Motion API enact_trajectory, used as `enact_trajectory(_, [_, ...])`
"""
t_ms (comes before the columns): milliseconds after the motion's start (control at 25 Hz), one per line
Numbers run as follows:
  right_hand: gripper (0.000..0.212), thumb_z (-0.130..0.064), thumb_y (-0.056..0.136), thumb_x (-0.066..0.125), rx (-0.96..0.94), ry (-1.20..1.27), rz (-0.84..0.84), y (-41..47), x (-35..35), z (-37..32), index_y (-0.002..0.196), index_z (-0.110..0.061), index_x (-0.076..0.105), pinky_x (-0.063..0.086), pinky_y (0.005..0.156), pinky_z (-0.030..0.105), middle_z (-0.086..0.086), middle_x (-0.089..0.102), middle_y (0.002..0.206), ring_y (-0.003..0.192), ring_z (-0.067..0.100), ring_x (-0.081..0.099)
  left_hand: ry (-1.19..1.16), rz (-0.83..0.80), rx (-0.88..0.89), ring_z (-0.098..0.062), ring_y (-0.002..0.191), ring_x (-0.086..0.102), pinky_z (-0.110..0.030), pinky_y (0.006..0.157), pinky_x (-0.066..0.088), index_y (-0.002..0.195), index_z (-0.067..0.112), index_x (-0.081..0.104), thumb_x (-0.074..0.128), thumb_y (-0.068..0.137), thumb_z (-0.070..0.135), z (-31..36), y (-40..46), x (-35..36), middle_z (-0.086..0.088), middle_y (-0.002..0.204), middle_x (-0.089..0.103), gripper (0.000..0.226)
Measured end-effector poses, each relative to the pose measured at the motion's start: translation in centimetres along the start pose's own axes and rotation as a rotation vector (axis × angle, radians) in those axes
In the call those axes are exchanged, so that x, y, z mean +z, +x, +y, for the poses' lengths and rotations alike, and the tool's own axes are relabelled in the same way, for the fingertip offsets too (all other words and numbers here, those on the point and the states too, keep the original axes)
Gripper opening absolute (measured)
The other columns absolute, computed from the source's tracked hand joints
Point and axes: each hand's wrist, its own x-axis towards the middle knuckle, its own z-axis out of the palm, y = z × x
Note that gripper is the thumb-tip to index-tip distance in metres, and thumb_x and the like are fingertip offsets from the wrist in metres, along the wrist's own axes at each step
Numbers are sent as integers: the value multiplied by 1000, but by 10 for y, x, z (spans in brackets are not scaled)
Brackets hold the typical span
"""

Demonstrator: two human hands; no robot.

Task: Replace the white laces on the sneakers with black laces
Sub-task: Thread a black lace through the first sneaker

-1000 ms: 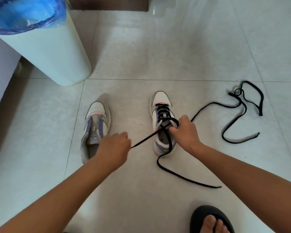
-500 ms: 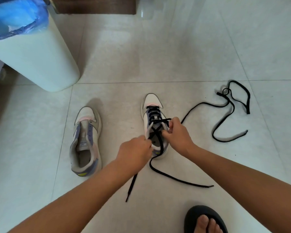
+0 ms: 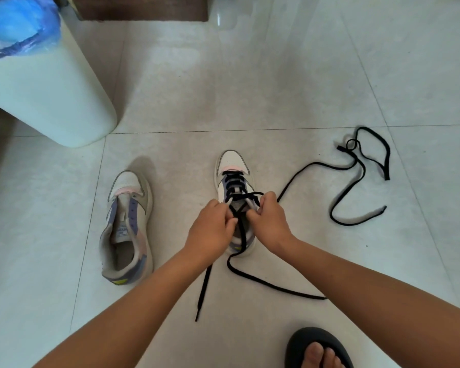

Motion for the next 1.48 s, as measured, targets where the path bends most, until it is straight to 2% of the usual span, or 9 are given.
enact_trajectory(120, [19, -9, 88, 52, 47, 12, 23, 1, 1, 0, 90, -12, 33, 28, 49, 20, -3, 41, 71, 57, 8, 36, -4, -82, -21, -6, 67, 43, -18, 62, 33, 75, 20, 48, 55, 92, 23, -1, -26, -13, 10, 79, 41, 19])
enact_trajectory(240, [23, -13, 87, 57, 184, 135, 45, 4, 0, 1, 91, -13, 34, 32, 48, 21, 0, 41, 72, 56, 11, 36, 80, -314, -77, -12, 63, 42, -15, 52, 29, 74, 14, 51, 53, 94, 29, -1, -43, -30, 0, 74, 48, 25])
enact_trajectory(360, [26, -8, 87, 57, 232, 267, -102, 1, -5, 2, 95, -16, 34, 32, 44, 24, 1, 39, 68, 53, 12, 35, 175, -453, -83, -17, 68, 42, -22, 55, 31, 77, 13, 52, 52, 94, 31, -3, -47, -43, -8, 77, 48, 25])
enact_trajectory(520, [32, -27, 87, 62, 8, 71, -106, 4, -24, 0, 112, -24, 41, 42, 58, 26, 0, 48, 70, 61, 12, 47, 80, -381, -96, -12, 64, 43, -15, 52, 30, 81, 9, 59, 57, 92, 29, 1, -42, -42, -3, 75, 50, 23])
enact_trajectory(720, [14, -23, 93, 55, -203, -322, -58, 24, -33, 0, 96, -13, 63, 38, 71, 22, 0, 61, 92, 87, 15, 56, 53, -353, -90, -5, 64, 44, -16, 57, 34, 88, 10, 61, 57, 92, 29, 3, -42, -36, 5, 76, 51, 20])
enact_trajectory(1000, [11, -18, 93, 54, -197, -291, -163, 34, -36, -4, 96, -12, 64, 41, 67, 18, -1, 63, 89, 83, 13, 58, 30, -309, -120, -3, 63, 45, -13, 53, 32, 72, 27, 49, 58, 91, 31, -2, -38, -39, 9, 74, 51, 22])
enact_trajectory(1120, [11, -14, 94, 53, 3, 40, -153, 39, -35, -7, 94, -11, 63, 42, 63, 18, -1, 62, 84, 77, 10, 58, 60, -341, -127, -4, 64, 47, -14, 55, 34, 77, 18, 58, 61, 89, 29, -5, -36, -38, 9, 73, 52, 17])
enact_trajectory(1280, [18, -12, 98, 46, 311, 561, -361, 45, -34, -10, 85, -15, 58, 32, 60, 20, -4, 54, 78, 69, 6, 43, 352, -427, -164, -16, 82, 58, -24, 66, 39, 83, 16, 57, 57, 92, 33, -12, -32, -37, 1, 86, 59, 20])
enact_trajectory(1480, [22, -11, 99, 43, 352, 609, -403, 45, -36, -10, 81, -17, 54, 27, 56, 21, -8, 58, 57, 60, 6, 44, 508, -511, -268, -23, 94, 62, -29, 72, 43, 79, 16, 54, 62, 88, 35, -21, -19, -46, 0, 83, 59, 23])
